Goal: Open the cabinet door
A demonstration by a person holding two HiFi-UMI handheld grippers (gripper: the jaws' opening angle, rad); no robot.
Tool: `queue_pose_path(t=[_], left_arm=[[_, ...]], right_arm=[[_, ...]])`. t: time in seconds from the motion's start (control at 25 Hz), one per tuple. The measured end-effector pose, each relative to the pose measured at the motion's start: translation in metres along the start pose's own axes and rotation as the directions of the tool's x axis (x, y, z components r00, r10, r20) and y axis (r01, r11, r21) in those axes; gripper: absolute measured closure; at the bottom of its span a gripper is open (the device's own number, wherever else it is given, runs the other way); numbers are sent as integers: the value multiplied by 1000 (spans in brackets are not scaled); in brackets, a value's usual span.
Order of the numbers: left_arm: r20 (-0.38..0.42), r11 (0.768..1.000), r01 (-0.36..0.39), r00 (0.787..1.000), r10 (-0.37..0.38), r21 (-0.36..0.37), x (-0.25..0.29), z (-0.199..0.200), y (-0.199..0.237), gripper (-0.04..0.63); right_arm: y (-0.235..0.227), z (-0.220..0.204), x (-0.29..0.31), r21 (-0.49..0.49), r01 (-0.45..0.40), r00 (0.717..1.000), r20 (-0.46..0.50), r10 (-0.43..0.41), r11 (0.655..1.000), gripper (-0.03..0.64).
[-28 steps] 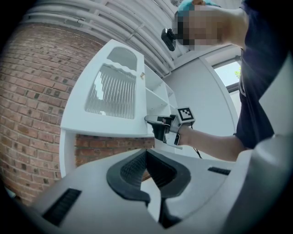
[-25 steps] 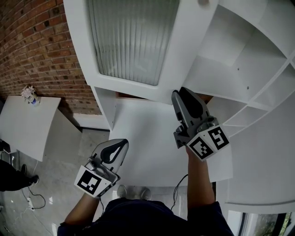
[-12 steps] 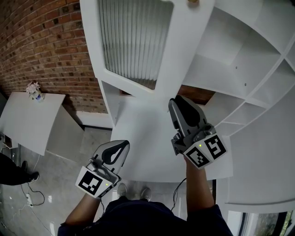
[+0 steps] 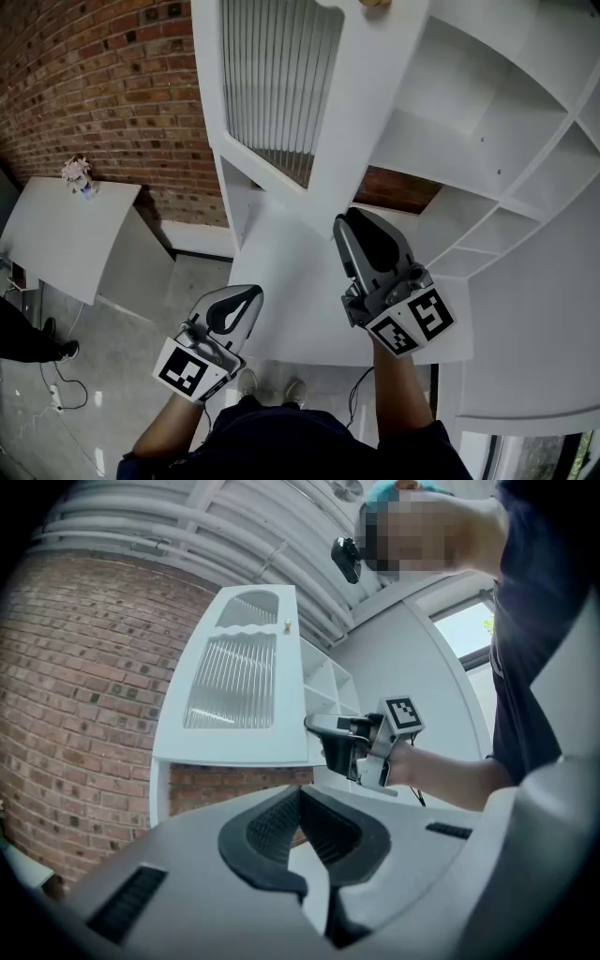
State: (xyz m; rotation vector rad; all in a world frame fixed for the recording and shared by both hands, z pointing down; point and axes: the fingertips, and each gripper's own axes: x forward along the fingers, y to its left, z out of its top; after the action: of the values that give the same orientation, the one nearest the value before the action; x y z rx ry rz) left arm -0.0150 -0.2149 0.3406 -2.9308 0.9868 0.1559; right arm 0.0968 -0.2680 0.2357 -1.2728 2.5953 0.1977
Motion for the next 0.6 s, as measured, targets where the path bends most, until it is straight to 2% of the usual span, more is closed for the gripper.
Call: queue_pose_path(t=[0.6], left_arm=[[8,1000,-25,1000,25,3,-27,5,-6,588]], right_arm=[[74,3,1,-58,-107,994,0,107,993,555]])
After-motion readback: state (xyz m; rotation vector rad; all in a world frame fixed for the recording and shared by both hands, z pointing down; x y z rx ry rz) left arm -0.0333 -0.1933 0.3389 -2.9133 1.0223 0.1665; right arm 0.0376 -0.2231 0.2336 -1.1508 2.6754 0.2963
